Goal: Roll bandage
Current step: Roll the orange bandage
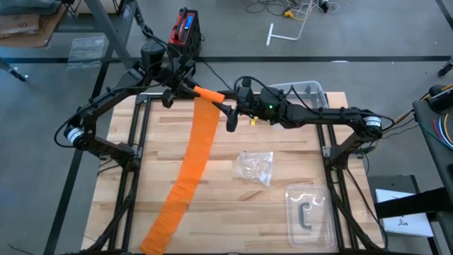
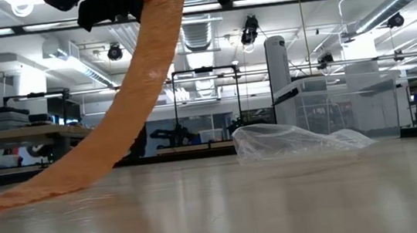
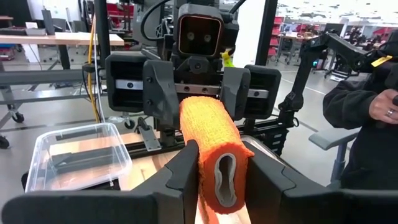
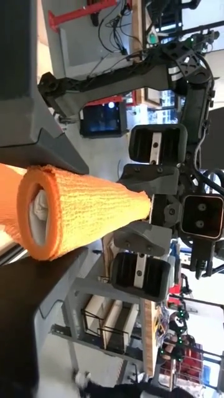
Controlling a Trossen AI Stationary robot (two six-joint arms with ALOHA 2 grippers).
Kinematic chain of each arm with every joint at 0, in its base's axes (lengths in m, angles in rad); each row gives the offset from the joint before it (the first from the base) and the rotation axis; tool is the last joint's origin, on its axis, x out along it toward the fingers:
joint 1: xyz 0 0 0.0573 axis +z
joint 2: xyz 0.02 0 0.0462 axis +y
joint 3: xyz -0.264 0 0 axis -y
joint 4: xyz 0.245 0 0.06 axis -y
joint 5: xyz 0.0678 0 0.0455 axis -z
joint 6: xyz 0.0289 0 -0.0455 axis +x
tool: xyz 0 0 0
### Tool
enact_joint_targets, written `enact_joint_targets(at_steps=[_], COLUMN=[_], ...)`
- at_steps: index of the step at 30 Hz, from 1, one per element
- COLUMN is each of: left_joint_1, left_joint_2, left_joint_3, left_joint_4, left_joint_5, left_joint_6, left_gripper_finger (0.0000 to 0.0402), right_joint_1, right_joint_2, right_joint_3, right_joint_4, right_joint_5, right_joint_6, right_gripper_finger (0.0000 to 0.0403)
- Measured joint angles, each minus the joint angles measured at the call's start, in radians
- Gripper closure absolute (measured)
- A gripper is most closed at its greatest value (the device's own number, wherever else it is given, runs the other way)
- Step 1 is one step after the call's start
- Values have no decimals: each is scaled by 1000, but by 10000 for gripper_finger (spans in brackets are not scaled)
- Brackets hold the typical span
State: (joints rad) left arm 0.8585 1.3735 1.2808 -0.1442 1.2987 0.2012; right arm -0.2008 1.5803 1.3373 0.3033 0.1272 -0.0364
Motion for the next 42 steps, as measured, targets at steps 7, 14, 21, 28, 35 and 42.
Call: enact_joint_targets(at_steps=[7,14,21,28,35,42], left_joint_1=[-1,-1,0,18,103,110], left_joint_2=[0,-1,-2,-31,-77,-71], left_joint_3=[0,0,0,0,0,0], left_joint_4=[2,3,4,2,2,-19], left_joint_5=[0,1,6,9,7,40], left_joint_6=[-1,-45,-185,-230,-252,-275], left_gripper_finger=[310,300,227,132,76,55], right_joint_1=[0,0,0,-1,20,46], right_joint_2=[0,0,0,0,4,6], right_joint_3=[0,0,0,0,0,-22], right_joint_4=[0,0,-1,9,53,135], right_joint_5=[1,1,6,8,2,6], right_joint_6=[3,2,-37,-111,-389,-747], right_gripper_finger=[248,263,265,285,289,296])
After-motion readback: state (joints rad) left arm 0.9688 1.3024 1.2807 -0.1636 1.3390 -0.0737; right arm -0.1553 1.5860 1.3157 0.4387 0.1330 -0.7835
